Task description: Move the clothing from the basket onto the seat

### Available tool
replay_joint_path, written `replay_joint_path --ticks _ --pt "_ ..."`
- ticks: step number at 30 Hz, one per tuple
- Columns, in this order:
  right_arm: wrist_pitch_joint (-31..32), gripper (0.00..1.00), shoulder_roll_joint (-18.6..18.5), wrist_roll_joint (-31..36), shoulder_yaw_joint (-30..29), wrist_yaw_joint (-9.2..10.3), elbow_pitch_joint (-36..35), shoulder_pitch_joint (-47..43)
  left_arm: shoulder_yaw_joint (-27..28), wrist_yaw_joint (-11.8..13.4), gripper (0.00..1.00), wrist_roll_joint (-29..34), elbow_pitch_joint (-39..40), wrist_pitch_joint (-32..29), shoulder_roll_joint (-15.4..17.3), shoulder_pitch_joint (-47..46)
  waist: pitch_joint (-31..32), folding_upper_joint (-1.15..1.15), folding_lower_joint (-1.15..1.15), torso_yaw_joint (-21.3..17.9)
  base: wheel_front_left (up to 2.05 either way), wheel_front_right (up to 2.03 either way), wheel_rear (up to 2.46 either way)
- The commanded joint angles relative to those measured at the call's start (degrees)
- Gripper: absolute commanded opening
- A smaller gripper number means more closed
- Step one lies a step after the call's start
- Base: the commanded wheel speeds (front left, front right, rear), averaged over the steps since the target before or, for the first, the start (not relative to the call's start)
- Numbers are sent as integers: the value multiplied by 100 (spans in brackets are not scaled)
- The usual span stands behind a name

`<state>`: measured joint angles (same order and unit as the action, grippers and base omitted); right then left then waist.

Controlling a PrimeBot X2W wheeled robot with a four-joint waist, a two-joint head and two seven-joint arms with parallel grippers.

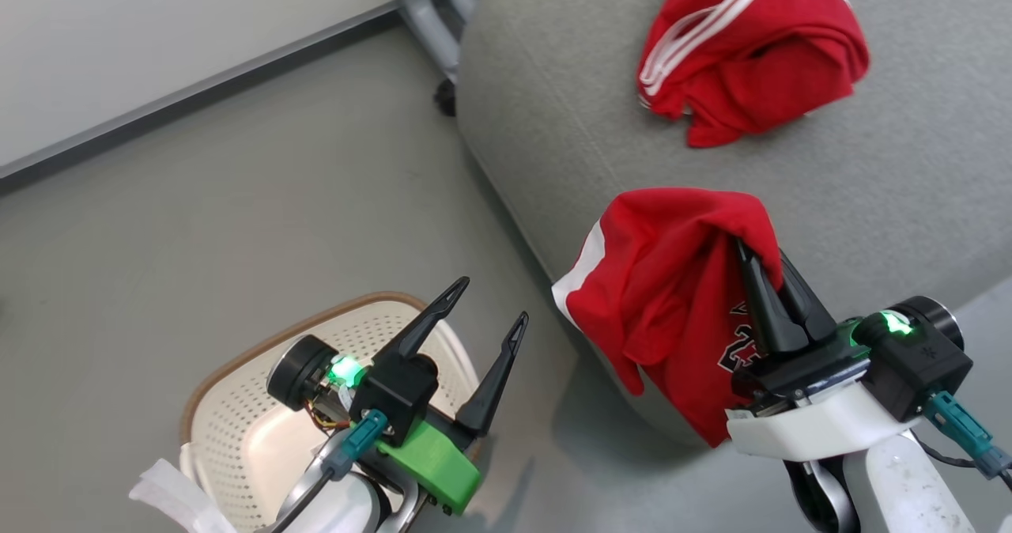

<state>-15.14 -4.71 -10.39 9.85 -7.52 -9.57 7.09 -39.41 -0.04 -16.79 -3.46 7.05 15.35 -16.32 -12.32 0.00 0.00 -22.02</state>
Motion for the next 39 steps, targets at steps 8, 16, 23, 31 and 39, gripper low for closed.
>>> replay_joint_path --ticks 8,16,23,31,39 --pt "0 0 130 104 -482 6 -455 -269 -164 -183 100 102 85 -229 132 -246 -524 0 0 -957 0 0 0" --pt "0 0 176 23 -1113 6 -966 -6 -299 -339 100 157 106 -381 168 -536 -937 0 0 -984 0 0 0" --pt "0 0 -136 141 -1574 7 -1197 1243 -199 -226 100 222 410 -608 425 -669 -1591 0 0 -943 0 0 0" --pt "0 0 -894 4 -2732 6 -813 3327 -32 -202 100 402 916 -890 728 -1042 -2627 0 0 -490 0 0 0" --pt "0 0 -1444 102 -3491 7 91 4341 37 -241 100 540 1220 -1060 906 -1415 -3442 0 0 -214 0 0 0"
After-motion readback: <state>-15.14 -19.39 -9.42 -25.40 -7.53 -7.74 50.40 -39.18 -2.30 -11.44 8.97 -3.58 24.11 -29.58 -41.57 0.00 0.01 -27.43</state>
